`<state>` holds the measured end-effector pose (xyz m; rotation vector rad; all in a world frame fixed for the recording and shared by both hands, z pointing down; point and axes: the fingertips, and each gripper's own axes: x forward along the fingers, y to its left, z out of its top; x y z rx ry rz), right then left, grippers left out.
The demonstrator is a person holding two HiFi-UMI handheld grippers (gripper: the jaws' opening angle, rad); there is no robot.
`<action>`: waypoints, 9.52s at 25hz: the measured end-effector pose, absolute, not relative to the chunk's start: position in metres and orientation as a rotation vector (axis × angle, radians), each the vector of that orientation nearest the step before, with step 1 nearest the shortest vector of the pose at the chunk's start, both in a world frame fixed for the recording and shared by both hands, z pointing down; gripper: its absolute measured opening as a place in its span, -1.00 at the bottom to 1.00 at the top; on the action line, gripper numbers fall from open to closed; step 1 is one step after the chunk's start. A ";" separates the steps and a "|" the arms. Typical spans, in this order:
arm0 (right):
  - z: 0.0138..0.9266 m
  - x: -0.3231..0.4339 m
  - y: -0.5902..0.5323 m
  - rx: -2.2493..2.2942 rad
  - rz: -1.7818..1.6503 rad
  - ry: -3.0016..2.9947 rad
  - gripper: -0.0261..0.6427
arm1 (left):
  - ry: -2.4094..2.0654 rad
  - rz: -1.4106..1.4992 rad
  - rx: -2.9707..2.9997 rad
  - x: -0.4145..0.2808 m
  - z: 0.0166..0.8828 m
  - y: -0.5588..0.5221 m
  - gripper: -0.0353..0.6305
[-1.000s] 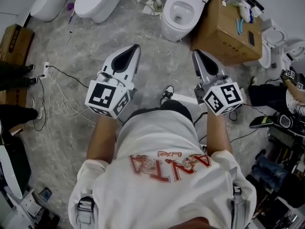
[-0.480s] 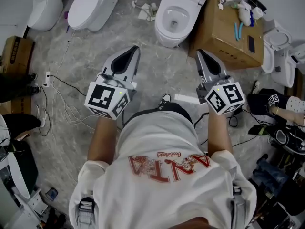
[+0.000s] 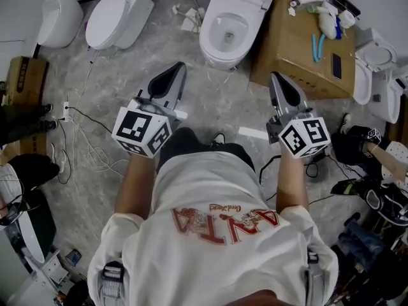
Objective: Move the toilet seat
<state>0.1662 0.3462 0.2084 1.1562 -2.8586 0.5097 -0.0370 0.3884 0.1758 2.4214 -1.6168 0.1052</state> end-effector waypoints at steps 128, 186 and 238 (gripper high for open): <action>0.819 0.120 0.095 1.427 2.100 -1.764 -0.39 | -0.874 0.217 1.392 -0.086 0.809 0.091 -0.34; 0.641 0.133 0.052 1.436 2.194 -2.158 -0.44 | -0.789 -0.207 1.428 -0.078 0.637 0.050 -0.48; 0.513 0.144 -0.047 1.275 2.159 -2.384 -0.33 | -0.925 -0.484 1.429 -0.072 0.504 -0.059 -0.42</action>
